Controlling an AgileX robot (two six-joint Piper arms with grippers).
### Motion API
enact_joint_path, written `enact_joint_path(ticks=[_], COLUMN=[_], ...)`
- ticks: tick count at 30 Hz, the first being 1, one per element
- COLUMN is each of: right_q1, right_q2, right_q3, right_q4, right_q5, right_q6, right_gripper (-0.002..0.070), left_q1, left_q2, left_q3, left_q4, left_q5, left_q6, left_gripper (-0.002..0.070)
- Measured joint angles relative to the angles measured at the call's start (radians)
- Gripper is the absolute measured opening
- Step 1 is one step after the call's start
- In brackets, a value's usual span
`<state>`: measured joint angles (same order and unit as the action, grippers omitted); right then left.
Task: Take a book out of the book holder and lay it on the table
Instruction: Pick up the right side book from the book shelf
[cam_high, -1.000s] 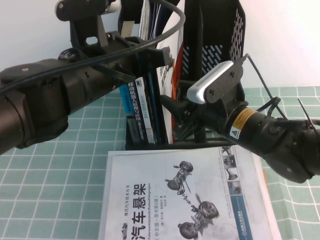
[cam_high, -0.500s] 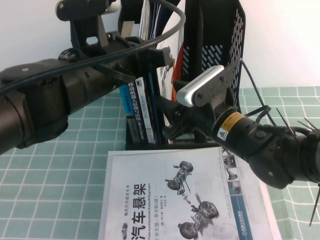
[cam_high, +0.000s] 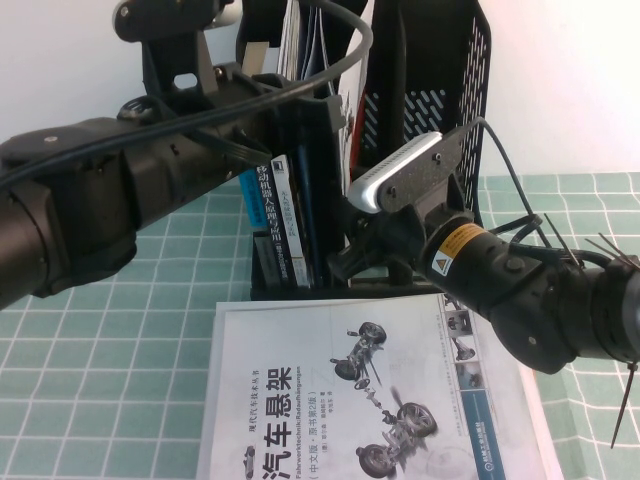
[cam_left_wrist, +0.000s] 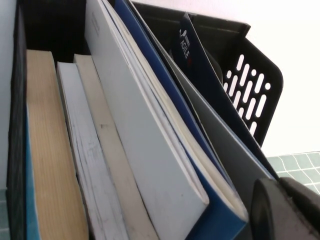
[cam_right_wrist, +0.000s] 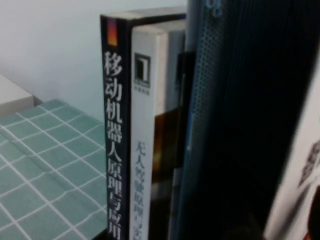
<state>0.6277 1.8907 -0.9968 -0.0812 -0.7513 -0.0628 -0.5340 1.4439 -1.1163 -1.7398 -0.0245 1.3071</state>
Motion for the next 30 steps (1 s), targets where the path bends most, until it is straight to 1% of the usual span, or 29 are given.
enact_joint_path(ticks=[2,6,7,9,12,16,20,24,30], right_q1=[0.000,0.000,0.000,0.000,0.000,0.002,0.002,0.002,0.002], right_q2=[0.000,0.000,0.000,0.000,0.001,0.001,-0.011,-0.042,-0.110], right_q3=[0.000,0.000,0.000,0.000,0.000,0.000,0.015,0.070,0.127], right_q4=[0.001,0.021,0.034,0.060,0.081,0.081,0.081,0.102,0.130], right_q5=[0.002,0.000,-0.009,-0.032,-0.112,-0.219,-0.261,-0.353,-0.364], right_q6=[-0.021,-0.037,-0.037,-0.040,-0.040,-0.040,-0.040,-0.040,-0.040], right_gripper=[0.0266,0.0092,0.0060,0.0027,0.0009,0.0006,0.0005,0.0005,0.0005], left_q1=[0.000,0.000,0.000,0.000,0.001,0.001,0.001,0.001,0.001], left_q2=[0.000,0.000,0.000,0.000,0.000,-0.007,-0.038,-0.080,-0.173], left_q3=[0.000,0.000,0.000,0.000,0.000,0.000,0.000,0.000,0.000], left_q4=[0.000,0.000,0.000,0.000,0.000,0.006,0.010,0.010,0.011], left_q5=[0.000,0.000,0.004,0.024,0.107,0.181,0.183,0.185,0.185], left_q6=[0.000,0.000,0.000,0.000,0.004,0.018,0.022,0.028,0.041], left_gripper=[-0.0003,-0.0003,-0.0003,-0.0003,-0.0003,-0.0003,-0.0003,-0.0003,-0.0003])
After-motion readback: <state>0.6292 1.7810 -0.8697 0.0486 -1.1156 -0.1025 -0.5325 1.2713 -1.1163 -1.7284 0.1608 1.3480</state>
